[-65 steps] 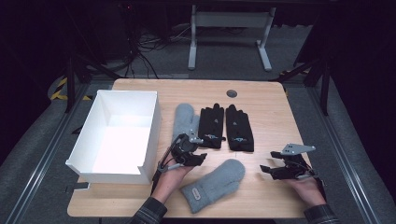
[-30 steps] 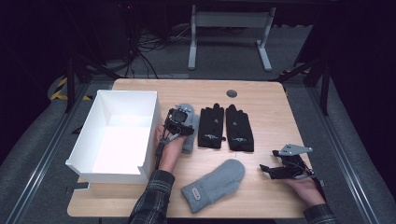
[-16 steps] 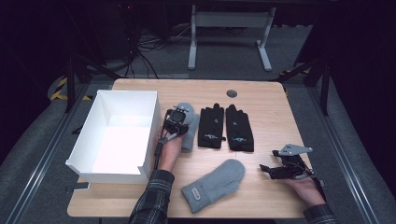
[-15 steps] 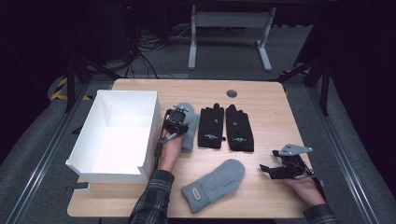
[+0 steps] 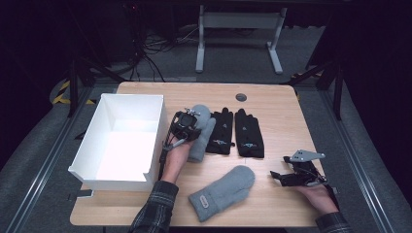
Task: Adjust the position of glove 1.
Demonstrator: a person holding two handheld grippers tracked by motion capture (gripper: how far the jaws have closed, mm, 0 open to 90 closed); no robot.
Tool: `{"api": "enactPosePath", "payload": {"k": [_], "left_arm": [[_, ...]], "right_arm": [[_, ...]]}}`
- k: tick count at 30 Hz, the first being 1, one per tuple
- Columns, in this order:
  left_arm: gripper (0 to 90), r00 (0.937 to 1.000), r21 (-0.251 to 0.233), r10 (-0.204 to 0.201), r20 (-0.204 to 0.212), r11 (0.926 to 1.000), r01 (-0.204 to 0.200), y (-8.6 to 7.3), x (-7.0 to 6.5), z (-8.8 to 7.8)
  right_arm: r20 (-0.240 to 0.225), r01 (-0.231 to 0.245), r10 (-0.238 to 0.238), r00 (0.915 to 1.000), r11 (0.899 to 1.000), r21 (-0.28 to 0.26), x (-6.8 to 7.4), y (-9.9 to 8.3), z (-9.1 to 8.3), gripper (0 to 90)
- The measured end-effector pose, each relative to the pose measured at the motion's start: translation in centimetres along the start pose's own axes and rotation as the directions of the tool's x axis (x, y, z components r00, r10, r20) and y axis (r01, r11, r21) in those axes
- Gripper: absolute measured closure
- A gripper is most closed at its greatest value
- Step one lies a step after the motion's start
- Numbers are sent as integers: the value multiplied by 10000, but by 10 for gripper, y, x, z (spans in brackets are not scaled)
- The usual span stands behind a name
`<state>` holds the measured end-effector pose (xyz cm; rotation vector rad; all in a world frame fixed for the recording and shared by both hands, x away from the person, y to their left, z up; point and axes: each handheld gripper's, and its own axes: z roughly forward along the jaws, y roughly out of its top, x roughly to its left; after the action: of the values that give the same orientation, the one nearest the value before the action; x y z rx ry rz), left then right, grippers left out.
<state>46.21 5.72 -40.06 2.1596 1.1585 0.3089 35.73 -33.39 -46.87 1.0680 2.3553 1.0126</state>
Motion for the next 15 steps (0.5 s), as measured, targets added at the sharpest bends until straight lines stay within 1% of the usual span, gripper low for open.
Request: {"api": "enactPosePath", "payload": {"k": [1, 2, 3, 5, 7, 11, 14, 15], "left_arm": [[814, 9998, -56, 48, 192, 10000, -47, 0, -3, -3], [814, 9998, -56, 48, 192, 10000, -47, 0, -3, -3], [814, 9992, -121, 118, 376, 9999, -114, -1, -5, -5], [814, 9964, -203, 381, 759, 9991, -367, -2, -11, -12], [814, 9930, -262, 584, 1025, 9981, -559, -2, -16, -18], [813, 9815, -361, 1033, 1613, 9945, -987, -5, -24, -30], [814, 9677, -272, 1489, 2032, 9888, -1465, -8, -31, -36], [813, 9643, -218, 1611, 2101, 9869, -1601, -9, -32, -37]], "right_arm": [[2, -1, 1, 10000, 10000, 0, 0, 0, 0, 164], [0, 1, -1, 10000, 10000, -3, 0, 0, 0, 164], [0, 1, -1, 10000, 10000, -3, 0, 0, 0, 164], [0, 0, 0, 10000, 10000, -9, 0, 0, 0, 162], [39, -20, 20, 10000, 10000, -3, 0, 0, 0, 159], [46, -16, 16, 10000, 10000, 11, 0, 0, 0, 158], [48, -19, 19, 10000, 10000, 6, 0, 0, 0, 158], [45, -21, 21, 10000, 10000, 10, 0, 0, 0, 158]]}}
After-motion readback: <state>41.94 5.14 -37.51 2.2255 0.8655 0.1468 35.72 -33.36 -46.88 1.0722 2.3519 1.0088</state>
